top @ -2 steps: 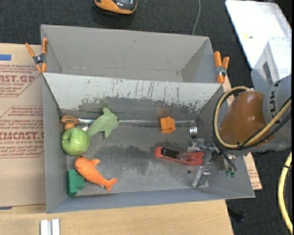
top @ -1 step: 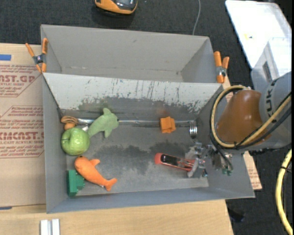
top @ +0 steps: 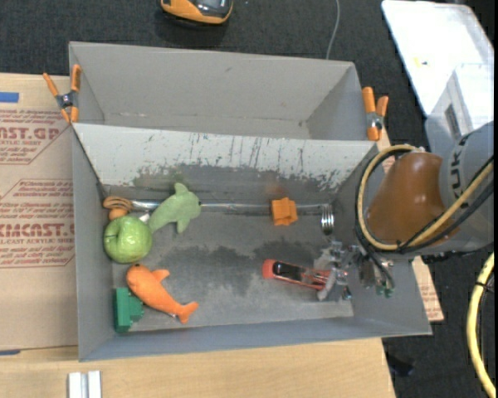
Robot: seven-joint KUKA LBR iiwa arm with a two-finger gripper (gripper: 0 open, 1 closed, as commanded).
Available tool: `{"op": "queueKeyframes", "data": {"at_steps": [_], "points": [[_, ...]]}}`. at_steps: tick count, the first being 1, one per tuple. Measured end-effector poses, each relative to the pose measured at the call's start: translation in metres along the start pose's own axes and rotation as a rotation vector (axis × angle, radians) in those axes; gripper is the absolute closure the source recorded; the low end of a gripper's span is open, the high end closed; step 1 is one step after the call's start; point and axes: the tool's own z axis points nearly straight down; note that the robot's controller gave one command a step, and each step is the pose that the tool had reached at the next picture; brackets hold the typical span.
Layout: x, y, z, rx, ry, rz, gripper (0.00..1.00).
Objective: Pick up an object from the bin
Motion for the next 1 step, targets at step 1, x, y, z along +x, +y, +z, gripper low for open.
{"op": "queueKeyframes", "data": {"at_steps": [1], "points": [[0.0019, 0.03, -0.0001, 0.0, -0.006, 0.023, 1.0]]}}
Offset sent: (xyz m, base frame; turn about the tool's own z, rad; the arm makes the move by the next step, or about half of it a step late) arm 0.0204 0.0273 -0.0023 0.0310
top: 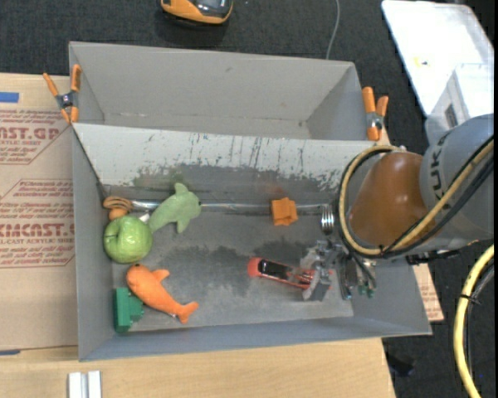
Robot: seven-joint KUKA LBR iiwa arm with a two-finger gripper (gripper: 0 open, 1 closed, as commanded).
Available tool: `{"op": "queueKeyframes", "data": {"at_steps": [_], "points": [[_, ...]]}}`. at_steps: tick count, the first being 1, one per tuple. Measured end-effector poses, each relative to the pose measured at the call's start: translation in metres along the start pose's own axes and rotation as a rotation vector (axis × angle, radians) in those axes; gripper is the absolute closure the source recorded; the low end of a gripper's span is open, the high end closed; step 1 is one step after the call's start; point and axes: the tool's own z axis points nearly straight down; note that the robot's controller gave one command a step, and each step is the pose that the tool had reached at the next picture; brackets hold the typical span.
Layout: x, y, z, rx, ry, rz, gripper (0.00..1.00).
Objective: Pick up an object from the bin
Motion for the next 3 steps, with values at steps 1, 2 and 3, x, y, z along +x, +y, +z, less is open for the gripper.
{"op": "queueKeyframes", "data": {"at_steps": [1, 2, 3], "points": [[-0.019, 0.001, 0.001, 0.0, 0.006, 0.006, 1.0], [0.02, 0.046, 0.0, -0.002, 0.006, -0.011, 1.0], [0.02, 0.046, 0.0, -0.002, 0.006, -0.011, 1.0]]}}
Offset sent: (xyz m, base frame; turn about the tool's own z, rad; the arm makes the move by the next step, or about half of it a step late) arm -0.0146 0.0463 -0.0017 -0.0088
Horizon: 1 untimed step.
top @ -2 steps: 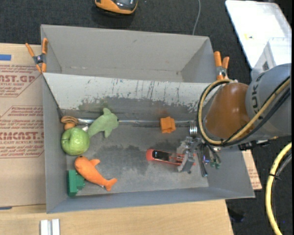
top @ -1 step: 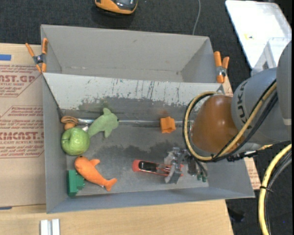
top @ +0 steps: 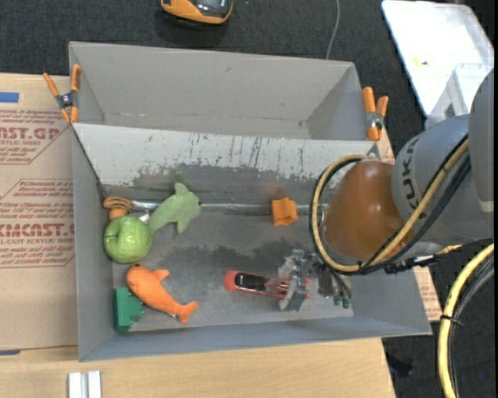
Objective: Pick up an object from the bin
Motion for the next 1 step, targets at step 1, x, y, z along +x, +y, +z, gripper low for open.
{"op": "queueKeyframes", "data": {"at_steps": [1], "points": [[0.0049, 0.0338, -0.0004, 0.0, -0.006, -0.027, 1.0]]}}
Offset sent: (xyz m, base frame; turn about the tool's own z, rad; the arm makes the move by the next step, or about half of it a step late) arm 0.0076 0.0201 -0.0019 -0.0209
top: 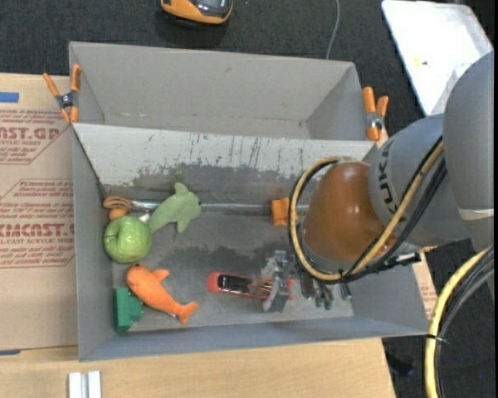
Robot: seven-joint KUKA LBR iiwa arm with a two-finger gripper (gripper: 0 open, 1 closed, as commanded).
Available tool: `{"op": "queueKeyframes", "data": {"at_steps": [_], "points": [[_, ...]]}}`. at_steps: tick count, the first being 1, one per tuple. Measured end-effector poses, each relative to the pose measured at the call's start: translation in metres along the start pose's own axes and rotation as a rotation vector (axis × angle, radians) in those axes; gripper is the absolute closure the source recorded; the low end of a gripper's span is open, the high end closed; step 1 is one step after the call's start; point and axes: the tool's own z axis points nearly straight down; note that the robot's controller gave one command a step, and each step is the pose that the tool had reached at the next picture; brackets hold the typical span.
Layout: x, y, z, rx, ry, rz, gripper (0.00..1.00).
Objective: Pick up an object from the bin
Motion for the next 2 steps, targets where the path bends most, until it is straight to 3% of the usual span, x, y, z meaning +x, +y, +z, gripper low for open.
{"op": "queueKeyframes", "data": {"at_steps": [1, 2], "points": [[-0.01, -0.01, 0.001, 0.0, 0.003, 0.003, 1.0], [-0.019, 0.021, 0.0, 0.001, 0.0, 0.01, 1.0]]}}
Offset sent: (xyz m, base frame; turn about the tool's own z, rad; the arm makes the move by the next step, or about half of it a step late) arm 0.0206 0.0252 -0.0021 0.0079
